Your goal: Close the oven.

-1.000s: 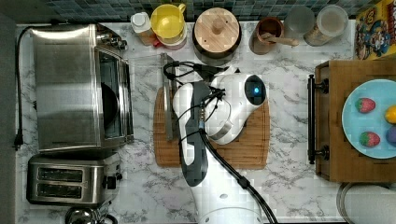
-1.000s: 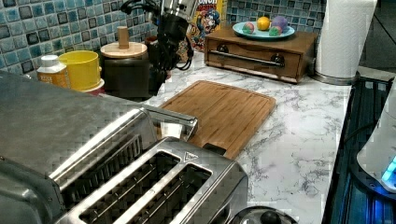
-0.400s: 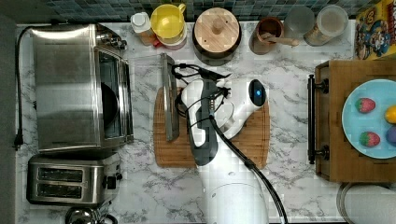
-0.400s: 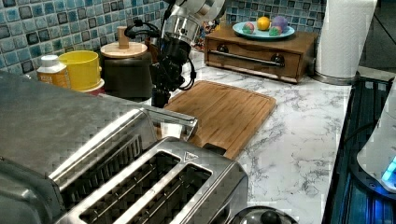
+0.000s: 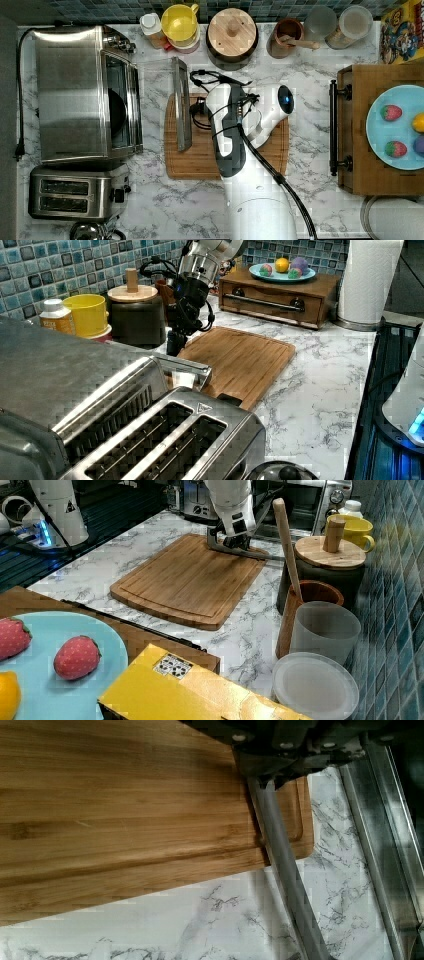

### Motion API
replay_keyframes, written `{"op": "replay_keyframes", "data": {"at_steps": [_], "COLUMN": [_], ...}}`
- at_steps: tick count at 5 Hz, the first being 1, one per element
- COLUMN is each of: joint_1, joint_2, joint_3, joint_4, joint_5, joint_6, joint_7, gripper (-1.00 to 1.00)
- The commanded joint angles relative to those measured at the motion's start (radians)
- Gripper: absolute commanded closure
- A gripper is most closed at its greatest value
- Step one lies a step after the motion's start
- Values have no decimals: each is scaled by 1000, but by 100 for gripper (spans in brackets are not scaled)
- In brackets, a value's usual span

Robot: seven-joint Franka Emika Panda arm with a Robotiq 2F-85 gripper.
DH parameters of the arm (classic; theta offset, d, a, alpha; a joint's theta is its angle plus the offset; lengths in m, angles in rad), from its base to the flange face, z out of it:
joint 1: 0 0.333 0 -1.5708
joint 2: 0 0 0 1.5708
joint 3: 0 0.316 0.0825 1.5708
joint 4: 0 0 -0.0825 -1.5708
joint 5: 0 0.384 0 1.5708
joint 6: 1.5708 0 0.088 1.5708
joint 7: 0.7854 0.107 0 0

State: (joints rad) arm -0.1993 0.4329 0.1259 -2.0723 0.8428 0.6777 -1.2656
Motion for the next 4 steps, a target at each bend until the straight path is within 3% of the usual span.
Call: {"op": "replay_keyframes", "data": {"at_steps": [1,2,4], "joint_1": [65,68,65], "joint_2": [13,12,47], "joint_3": [76,74,74], "joint_4": [127,132,189], "joint_5": [32,62,21], "joint_6": [16,19,-33], "joint_7": [-31,-36,17], "gripper": [100,100,100]}}
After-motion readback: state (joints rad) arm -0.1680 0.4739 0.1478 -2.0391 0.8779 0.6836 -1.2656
